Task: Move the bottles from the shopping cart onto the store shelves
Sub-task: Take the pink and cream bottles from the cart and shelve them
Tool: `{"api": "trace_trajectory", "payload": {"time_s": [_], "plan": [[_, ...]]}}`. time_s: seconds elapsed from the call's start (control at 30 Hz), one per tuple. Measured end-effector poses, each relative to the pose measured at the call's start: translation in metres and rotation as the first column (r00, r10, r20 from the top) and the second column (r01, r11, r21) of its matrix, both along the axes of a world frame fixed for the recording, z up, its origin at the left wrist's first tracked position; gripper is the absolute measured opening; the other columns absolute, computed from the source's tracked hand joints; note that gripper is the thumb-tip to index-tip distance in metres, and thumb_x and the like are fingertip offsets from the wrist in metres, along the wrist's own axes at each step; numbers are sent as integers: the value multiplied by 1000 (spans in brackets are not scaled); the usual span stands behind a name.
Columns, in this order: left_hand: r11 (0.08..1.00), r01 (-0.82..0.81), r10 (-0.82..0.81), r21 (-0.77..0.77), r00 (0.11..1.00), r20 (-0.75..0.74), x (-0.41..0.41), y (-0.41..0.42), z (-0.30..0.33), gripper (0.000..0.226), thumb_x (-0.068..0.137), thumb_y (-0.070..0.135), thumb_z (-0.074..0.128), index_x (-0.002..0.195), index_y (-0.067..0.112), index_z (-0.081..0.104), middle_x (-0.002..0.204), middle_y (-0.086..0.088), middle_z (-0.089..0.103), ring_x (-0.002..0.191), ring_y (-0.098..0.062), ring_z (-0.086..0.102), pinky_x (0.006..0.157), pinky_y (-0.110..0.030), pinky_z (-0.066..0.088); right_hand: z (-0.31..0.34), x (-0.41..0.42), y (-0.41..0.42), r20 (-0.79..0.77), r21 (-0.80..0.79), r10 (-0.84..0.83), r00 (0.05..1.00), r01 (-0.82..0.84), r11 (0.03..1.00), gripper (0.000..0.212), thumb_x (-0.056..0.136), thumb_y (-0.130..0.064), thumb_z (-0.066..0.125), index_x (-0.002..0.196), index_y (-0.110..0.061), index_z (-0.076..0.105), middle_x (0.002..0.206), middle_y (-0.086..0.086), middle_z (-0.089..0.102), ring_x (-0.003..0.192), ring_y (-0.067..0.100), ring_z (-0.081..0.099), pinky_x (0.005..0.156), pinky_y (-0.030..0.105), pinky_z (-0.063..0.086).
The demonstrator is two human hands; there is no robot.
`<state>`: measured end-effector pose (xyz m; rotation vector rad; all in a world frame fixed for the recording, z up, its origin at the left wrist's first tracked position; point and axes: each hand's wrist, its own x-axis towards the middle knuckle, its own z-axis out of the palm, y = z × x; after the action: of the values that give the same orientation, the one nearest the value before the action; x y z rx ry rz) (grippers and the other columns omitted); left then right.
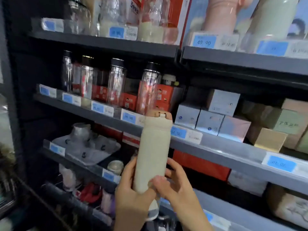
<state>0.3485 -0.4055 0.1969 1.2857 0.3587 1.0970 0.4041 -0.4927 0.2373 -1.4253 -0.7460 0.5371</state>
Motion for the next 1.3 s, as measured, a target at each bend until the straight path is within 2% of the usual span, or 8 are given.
{"api": "trace_trajectory", "payload": {"time_s": [0.27, 0.43, 0.5, 0.57, 0.67, 0.83, 1.0, 1.3], "plan": [[911, 19, 86, 411, 968, -236, -3, -3, -16, 71, 57, 47, 61, 124, 60, 44, 122, 26, 61, 112, 3, 58, 91, -26, 52, 0, -1, 3, 14, 111, -172, 985, 169, 979, 73, 48, -34, 90, 110, -32, 52, 90, -17, 70, 83, 3, 68, 62, 18, 54], [865, 393, -324, 311, 912, -252, -5, 20, 16, 70, 58, 57, 73, 123, 65, 48, 128, 27, 57, 117, 0, 58, 91, -27, 52, 31, 20, -2, 72, 177, -213, 974, 198, 964, 67, 54, -29, 88, 113, -21, 57, 97, -2, 73, 87, 14, 71, 64, 25, 56], [869, 384, -346, 312, 922, -173, 0, 38, 27, 63, 66, 77, 62, 123, 54, 53, 127, 24, 60, 120, -1, 56, 96, -25, 50, 50, 32, -4, 42, 204, -214, 976, 201, 958, 60, 59, -30, 79, 113, -19, 56, 92, -2, 74, 81, 14, 71, 58, 23, 53], [889, 204, -142, 411, 974, -176, 14, 56, 38, 60, 72, 81, 50, 122, 48, 55, 127, 26, 59, 121, 6, 51, 100, -21, 44, 71, 45, -5, -37, 258, -219, 975, 221, 941, 60, 59, -30, 81, 113, -20, 55, 81, -6, 74, 71, 10, 70, 53, 24, 52], [678, -102, 278, 728, 952, -126, 48, 79, 58, 47, 89, 48, 59, 133, 32, 52, 137, 15, 48, 127, 0, 38, 106, -29, 34, 97, 63, -1, -182, 415, -249, 951, 304, 858, 61, 64, -34, 80, 117, -17, 54, 82, -4, 73, 74, 12, 71, 55, 30, 55], [417, -69, 528, 906, 830, -180, 105, 101, 57, 66, 92, 56, 42, 148, 22, 36, 155, -4, 33, 146, -23, 19, 120, -46, 9, 114, 89, 20, -430, 573, -317, 845, 527, 628, 52, 85, -31, 70, 129, -17, 46, 114, 6, 66, 93, 17, 69, 66, 34, 59], [332, -121, 604, 936, 789, -112, 116, 107, 44, 71, 95, 64, 20, 134, 14, 53, 135, -9, 53, 135, -28, 36, 115, -48, 13, 129, 112, 27, -455, 641, -375, 808, 590, 492, 53, 84, -26, 73, 125, -24, 39, 117, -1, 63, 100, 16, 67, 86, 47, 57], [292, -141, 629, 946, 773, -79, 116, 107, 44, 69, 96, 62, 21, 134, 14, 52, 131, -10, 53, 131, -31, 41, 113, -50, 19, 125, 134, 31, -355, 465, -534, 767, 640, 611, 70, 74, -24, 81, 124, -23, 32, 111, -5, 56, 100, 13, 59, 92, 49, 53]]}}
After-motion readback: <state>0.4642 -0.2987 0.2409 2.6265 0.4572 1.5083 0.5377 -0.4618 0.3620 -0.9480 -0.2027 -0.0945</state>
